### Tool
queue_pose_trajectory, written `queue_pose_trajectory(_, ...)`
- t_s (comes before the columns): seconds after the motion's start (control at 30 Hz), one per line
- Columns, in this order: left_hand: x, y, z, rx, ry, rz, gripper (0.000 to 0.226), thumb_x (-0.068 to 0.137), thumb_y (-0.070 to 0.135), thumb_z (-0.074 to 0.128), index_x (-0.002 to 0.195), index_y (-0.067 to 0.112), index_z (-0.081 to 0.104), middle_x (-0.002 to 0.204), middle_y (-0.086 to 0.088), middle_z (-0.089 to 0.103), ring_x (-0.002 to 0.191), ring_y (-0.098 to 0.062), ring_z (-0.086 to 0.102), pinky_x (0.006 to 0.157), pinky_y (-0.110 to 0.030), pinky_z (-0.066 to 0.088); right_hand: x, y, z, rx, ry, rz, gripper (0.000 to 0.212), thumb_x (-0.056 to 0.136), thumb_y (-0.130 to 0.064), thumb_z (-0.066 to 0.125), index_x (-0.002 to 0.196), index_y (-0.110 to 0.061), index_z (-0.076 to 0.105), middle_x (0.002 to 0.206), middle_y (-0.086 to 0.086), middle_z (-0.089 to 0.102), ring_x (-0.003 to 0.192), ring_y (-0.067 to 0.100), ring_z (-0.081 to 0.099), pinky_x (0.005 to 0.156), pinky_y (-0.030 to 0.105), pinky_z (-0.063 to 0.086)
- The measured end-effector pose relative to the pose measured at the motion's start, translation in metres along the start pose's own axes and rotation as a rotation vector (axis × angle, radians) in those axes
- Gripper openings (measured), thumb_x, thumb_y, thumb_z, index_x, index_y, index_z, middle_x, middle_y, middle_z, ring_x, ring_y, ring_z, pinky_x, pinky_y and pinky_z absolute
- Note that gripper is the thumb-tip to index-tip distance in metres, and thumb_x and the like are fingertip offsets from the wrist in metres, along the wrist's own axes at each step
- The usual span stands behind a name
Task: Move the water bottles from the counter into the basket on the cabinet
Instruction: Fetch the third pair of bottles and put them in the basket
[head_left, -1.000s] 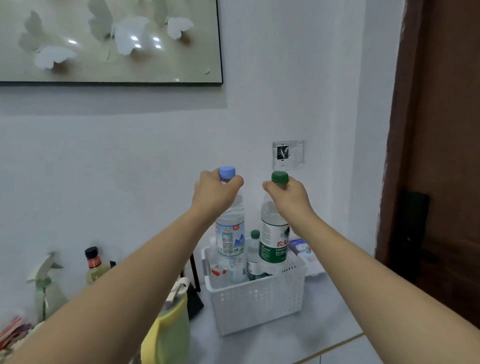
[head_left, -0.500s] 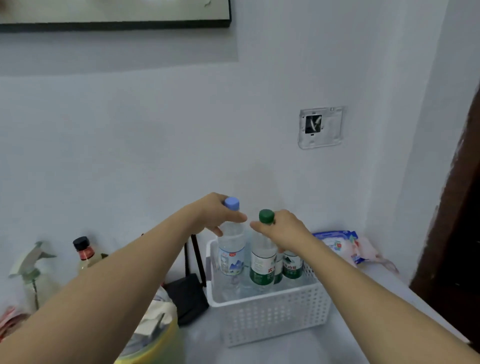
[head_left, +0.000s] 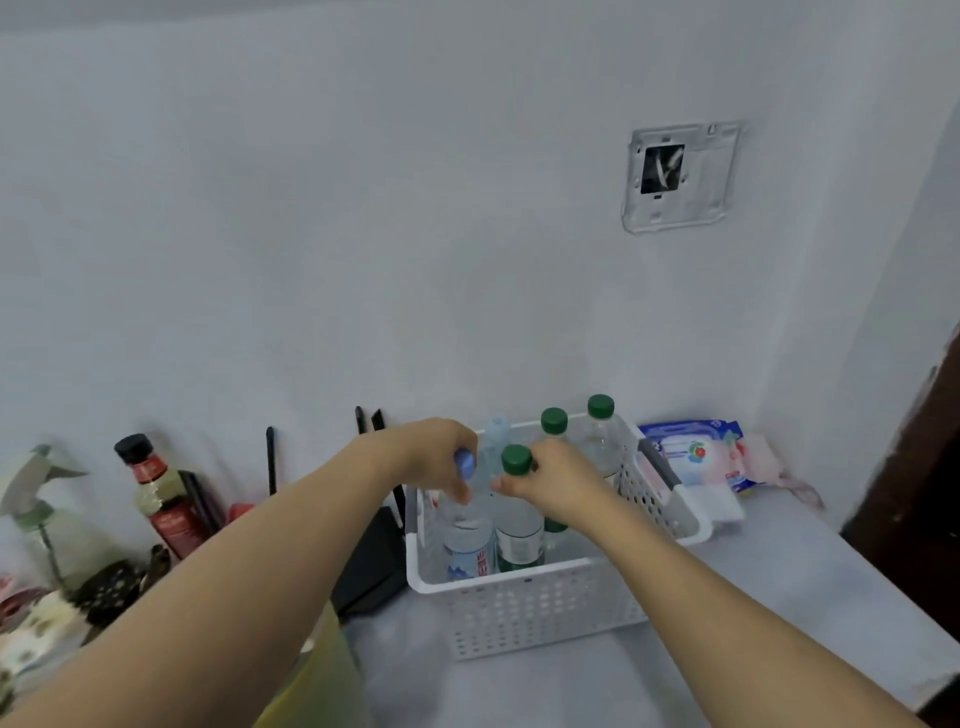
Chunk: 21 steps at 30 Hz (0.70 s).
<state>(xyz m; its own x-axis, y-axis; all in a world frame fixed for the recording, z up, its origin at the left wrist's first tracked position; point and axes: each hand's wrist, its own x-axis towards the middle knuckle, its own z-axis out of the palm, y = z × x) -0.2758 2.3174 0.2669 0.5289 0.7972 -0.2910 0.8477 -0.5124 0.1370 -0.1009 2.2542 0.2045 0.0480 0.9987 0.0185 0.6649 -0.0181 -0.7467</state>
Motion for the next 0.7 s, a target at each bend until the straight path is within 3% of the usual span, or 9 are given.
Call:
queue_pose_trajectory(0.13,0.001,-0.002,-0.004,0.044,-0.041,-0.042,0.038,0.075,0.039,0.080,0.098,0.023,0.056,0.094,0.004,0.057,0.076,-0.015,0.053,0.063,-0.029,0.041,-0.002,-0.002,0.006,-0.051,0.030,-0.016,0.031,0.069,-0.048,0.075,0.061,-0.024,0.058,0.060,-0.009,0.059,0.059,0.006,0.057,0.052,0.026,0.043)
queue_pose_trajectory(0.23,-0.002,0.000,-0.004,0.024,-0.066,-0.063,0.041,0.077,0.037,0.079,0.108,0.022,0.056,0.101,0.003,0.058,0.085,-0.018,0.056,0.069,-0.030,0.045,-0.006,-0.002,0.008,-0.036,0.021,-0.016,0.030,0.070,-0.051,0.074,0.072,-0.024,0.061,0.073,-0.009,0.065,0.070,0.007,0.061,0.062,0.028,0.050)
queue_pose_trajectory(0.33,-0.007,0.004,-0.006,0.056,-0.089,-0.063,0.049,0.076,0.040,0.079,0.117,0.023,0.058,0.108,0.003,0.060,0.093,-0.019,0.059,0.078,-0.032,0.048,-0.013,-0.005,0.001,-0.026,-0.008,0.025,0.025,0.072,-0.054,0.073,0.073,-0.034,0.058,0.079,-0.018,0.061,0.078,0.006,0.060,0.061,0.024,0.044)
queue_pose_trajectory(0.4,-0.012,0.008,-0.012,0.084,-0.100,-0.063,0.053,0.076,0.043,0.078,0.122,0.023,0.059,0.113,0.003,0.062,0.097,-0.019,0.061,0.083,-0.035,0.050,-0.021,-0.007,-0.005,-0.027,-0.022,0.064,0.032,0.074,-0.055,0.071,0.095,-0.033,0.062,0.099,-0.012,0.064,0.098,0.014,0.061,0.071,0.026,0.043)
queue_pose_trajectory(0.43,-0.014,0.011,-0.018,0.087,-0.089,-0.055,0.054,0.077,0.044,0.077,0.123,0.022,0.060,0.115,0.003,0.063,0.098,-0.019,0.062,0.086,-0.035,0.050,-0.025,-0.008,-0.010,-0.036,-0.023,0.077,0.049,0.076,-0.056,0.069,0.115,-0.027,0.061,0.115,-0.005,0.063,0.107,0.017,0.059,0.077,0.027,0.042)
queue_pose_trajectory(0.5,-0.017,0.017,-0.030,0.079,-0.003,-0.018,0.050,0.082,0.043,0.072,0.125,0.020,0.060,0.118,0.001,0.064,0.100,-0.019,0.061,0.090,-0.036,0.050,-0.037,-0.015,-0.020,-0.058,0.008,0.100,0.069,0.080,-0.054,0.066,0.135,-0.016,0.050,0.134,0.003,0.056,0.117,0.020,0.055,0.085,0.028,0.041)
queue_pose_trajectory(0.7,-0.021,0.050,-0.054,0.125,0.452,0.133,0.040,0.103,0.032,0.038,0.128,0.005,0.054,0.129,-0.012,0.055,0.113,-0.030,0.054,0.095,-0.043,0.046,-0.079,-0.037,-0.062,-0.169,0.234,0.090,0.055,0.096,-0.042,0.048,0.143,-0.015,0.040,0.149,0.005,0.042,0.132,0.020,0.042,0.106,0.030,0.033)
